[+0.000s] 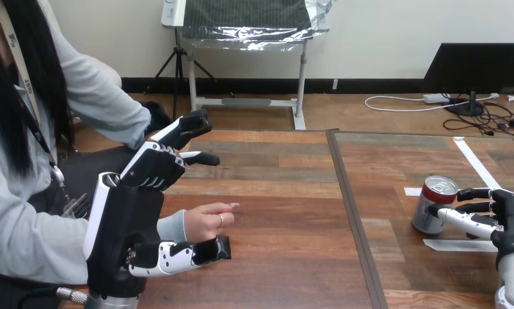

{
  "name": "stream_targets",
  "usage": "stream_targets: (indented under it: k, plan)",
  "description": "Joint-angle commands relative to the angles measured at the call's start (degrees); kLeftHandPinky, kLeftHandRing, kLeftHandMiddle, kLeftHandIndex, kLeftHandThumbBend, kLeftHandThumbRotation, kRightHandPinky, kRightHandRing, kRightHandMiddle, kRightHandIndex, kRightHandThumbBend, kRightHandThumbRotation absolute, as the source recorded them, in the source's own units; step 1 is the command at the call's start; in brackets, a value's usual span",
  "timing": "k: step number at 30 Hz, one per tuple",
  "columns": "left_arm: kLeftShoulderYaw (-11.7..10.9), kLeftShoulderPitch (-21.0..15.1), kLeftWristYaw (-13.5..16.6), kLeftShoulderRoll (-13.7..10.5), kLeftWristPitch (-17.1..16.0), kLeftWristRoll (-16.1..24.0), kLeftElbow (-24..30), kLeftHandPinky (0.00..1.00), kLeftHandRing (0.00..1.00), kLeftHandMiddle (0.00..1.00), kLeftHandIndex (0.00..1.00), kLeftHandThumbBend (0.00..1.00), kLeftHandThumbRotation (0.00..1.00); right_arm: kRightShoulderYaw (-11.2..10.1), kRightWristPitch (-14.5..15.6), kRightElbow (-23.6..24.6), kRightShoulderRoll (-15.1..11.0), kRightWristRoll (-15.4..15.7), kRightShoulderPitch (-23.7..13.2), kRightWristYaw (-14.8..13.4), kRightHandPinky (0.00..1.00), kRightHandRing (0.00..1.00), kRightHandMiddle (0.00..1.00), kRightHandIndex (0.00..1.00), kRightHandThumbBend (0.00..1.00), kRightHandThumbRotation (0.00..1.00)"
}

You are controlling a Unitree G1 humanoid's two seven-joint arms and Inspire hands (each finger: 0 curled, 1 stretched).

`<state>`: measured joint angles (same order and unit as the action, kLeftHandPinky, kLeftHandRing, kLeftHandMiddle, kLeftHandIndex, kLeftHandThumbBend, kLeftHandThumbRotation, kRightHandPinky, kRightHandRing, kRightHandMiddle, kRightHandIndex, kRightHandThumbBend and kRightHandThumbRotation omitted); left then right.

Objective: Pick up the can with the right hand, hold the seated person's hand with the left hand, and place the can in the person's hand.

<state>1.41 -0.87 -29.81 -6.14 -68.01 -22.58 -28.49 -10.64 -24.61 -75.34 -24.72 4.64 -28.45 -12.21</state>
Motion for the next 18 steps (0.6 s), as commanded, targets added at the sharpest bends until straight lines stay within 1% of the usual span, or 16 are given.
stream_targets:
  k: [1,6,10,13,14,18]
  plan:
    - [-0.06,-2.62,-0.36,-0.04,0.40,-0.61,2.15,0.67,0.86,0.87,0.80,1.00,0.37,-0.32,-1.71,0.90,0.16,-0.23,-5.36,-0.40,0.40,0.41,0.47,0.52,0.82,0.00]
    - [-0.35,-2.81,-0.38,0.05,0.12,-0.33,1.76,0.67,0.86,0.87,0.80,1.00,0.37,-0.56,-2.07,1.08,0.35,-0.51,-5.42,-0.43,0.39,0.41,0.48,0.53,0.82,0.00]
    - [-0.46,-2.78,-0.32,0.08,0.33,-0.18,1.73,0.67,0.86,0.87,0.80,1.00,0.37,-0.02,-1.80,1.24,0.37,0.13,-5.57,-1.49,0.40,0.44,0.50,0.54,0.84,0.00]
    - [-0.48,-2.76,-0.30,0.06,0.55,-0.13,1.79,0.67,0.86,0.87,0.80,1.00,0.38,0.49,-1.41,1.36,0.37,0.71,-5.71,-2.22,0.43,0.48,0.53,0.57,0.87,0.00]
    - [-0.47,-2.76,-0.32,0.05,0.58,-0.16,1.80,0.67,0.85,0.87,0.80,1.00,0.38,0.51,-1.29,1.40,0.41,0.72,-5.77,-2.25,0.46,0.51,0.55,0.58,0.89,0.00]
    - [-0.49,-2.92,-0.48,0.04,0.47,-0.27,1.62,0.67,0.85,0.87,0.80,1.00,0.38,0.76,-0.34,1.49,0.48,0.80,-6.07,-2.17,0.49,0.55,0.58,0.62,0.92,0.00]
